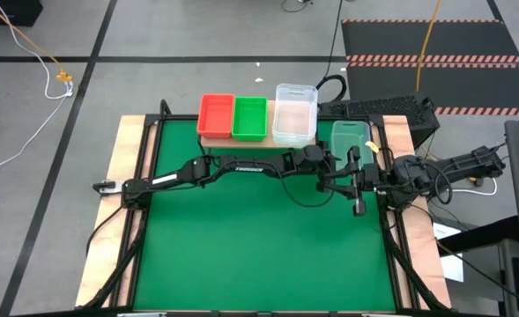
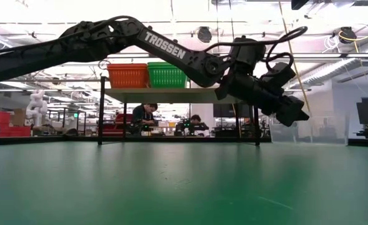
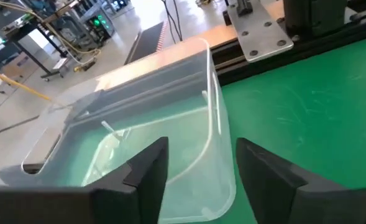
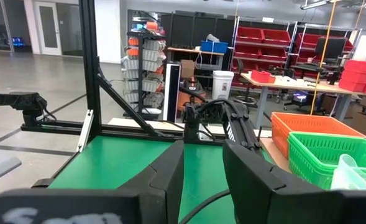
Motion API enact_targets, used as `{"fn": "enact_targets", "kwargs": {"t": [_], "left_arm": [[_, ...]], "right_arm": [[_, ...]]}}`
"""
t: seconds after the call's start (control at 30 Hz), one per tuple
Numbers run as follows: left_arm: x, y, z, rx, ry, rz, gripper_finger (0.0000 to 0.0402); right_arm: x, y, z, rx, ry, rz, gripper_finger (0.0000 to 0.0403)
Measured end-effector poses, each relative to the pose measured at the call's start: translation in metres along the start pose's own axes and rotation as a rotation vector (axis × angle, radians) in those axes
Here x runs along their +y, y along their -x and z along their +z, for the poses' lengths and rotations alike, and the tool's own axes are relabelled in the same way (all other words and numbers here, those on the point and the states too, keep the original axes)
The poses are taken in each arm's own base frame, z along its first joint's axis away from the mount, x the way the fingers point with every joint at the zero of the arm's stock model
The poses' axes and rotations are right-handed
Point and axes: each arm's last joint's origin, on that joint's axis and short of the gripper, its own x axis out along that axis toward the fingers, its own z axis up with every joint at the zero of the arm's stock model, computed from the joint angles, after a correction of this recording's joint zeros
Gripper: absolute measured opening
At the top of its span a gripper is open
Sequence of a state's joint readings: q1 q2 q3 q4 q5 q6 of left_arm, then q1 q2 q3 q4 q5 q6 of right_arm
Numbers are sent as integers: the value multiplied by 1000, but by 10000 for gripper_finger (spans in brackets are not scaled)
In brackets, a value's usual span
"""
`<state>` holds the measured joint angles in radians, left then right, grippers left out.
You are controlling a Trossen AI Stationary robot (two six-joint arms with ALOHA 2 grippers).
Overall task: Stack baskets on shelf by color
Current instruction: Stack the transparent bin on the transparent bin on the shelf
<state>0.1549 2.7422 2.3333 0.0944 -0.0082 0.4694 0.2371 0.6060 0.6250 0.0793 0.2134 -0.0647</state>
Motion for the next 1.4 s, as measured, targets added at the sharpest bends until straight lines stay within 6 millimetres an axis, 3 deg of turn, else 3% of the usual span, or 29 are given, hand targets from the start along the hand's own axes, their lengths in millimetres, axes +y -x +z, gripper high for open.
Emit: {"fn": "enact_targets", "kwargs": {"t": [0.47, 0.83, 0.93, 1.1, 1.23, 1.4], "left_arm": [[-12, 3, 6, -24, -90, -153, 14], [-20, 17, 26, -122, -254, -399, 19], [-23, 19, 27, -191, -295, -510, 7], [-33, 24, 24, -274, -315, -703, 20], [-40, 30, 24, -212, -252, -799, 19], [-45, 58, 51, -37, -180, -866, 6]], "right_arm": [[0, 0, 0, 0, 0, 1, 105], [0, -1, 0, -6, -3, 0, 105], [1, -2, 0, -3, -2, 1, 105], [1, -4, -1, 4, 0, 0, 105], [1, -4, -1, 6, 0, 0, 105], [0, -5, -1, 4, -4, -26, 105]]}}
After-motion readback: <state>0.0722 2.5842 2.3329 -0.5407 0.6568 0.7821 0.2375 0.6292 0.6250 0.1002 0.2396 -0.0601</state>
